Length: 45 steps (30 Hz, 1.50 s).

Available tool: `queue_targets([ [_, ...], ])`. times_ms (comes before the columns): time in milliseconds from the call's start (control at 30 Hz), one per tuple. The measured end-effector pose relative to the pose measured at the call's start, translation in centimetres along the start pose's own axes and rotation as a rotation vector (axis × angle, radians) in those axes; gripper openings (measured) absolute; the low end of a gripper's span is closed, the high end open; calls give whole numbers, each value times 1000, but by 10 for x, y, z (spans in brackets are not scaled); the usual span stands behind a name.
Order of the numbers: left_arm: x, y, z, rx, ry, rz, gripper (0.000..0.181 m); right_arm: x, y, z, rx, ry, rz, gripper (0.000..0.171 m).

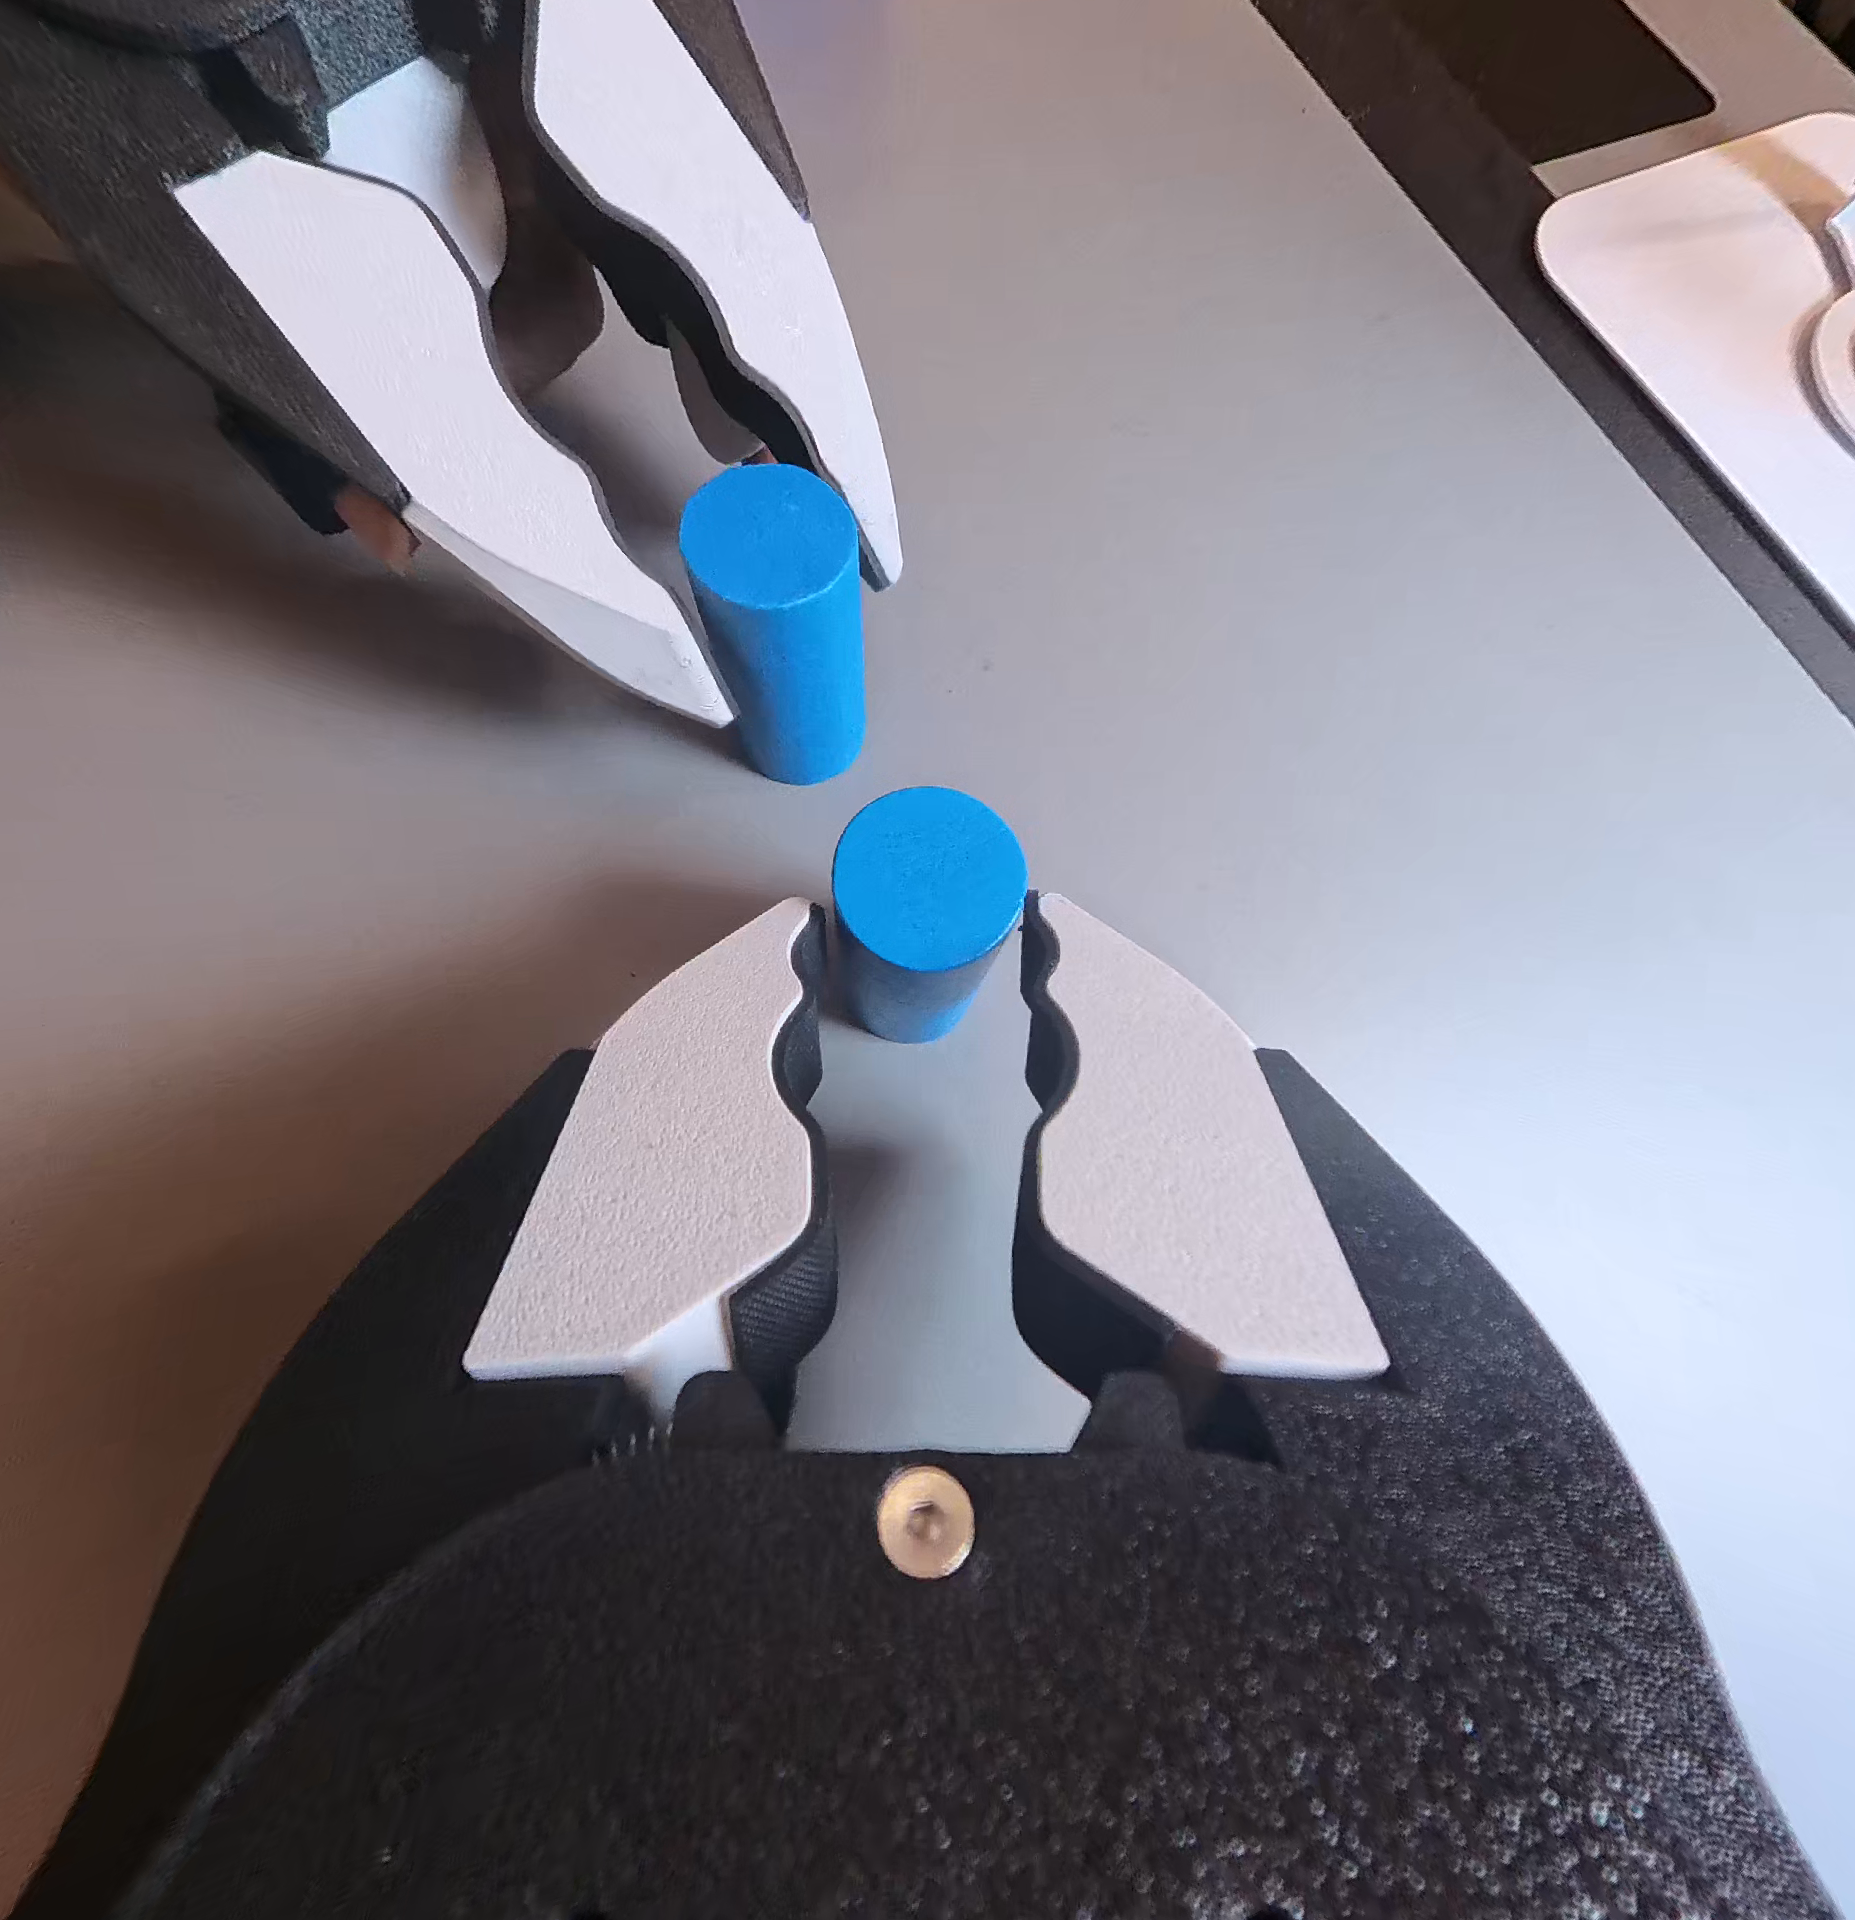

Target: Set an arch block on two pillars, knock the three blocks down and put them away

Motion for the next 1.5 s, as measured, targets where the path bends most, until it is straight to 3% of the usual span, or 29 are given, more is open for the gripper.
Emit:
queue_targets([
  [733, 1, 1, 3, -5, 3, 1, 33, -4, -3, 3, -32, 4, -26, 36],
  [867, 1, -9, 8, -55, 6, -13, 48, -3, -19, 14, -111, 8, -27, 49],
  [1000, 2, -33, 24, -115, -31, -65, 54, -3, -52, 43, -298, 42, -22, 55],
  [1133, 20, -93, 90, -236, -226, -144, 40, -6, -76, 80, -463, 65, -52, 55],
  [1267, 77, -126, 214, -362, -597, -123, 23, -8, -71, 96, -511, 57, -101, 52],
  [1333, 119, -102, 270, -324, -754, -16, 19, -5, -62, 97, -503, 38, -119, 51],
  [1400, 162, -45, 307, -163, -859, 135, 21, -3, -53, 97, -480, 35, -108, 50],
  [1500, 190, 66, 316, 145, -788, 381, 42, -4, -45, 97, -466, 61, -81, 46],
])
Point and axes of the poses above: each gripper's, where its closed fingertips meet, z back along the fingers, y out of its underside, x = y × z across the jaws, the point moved 1 cm from there along z, back along the fingers, and after that the axes turned 5 degrees about -z, right-handed, at the moved point
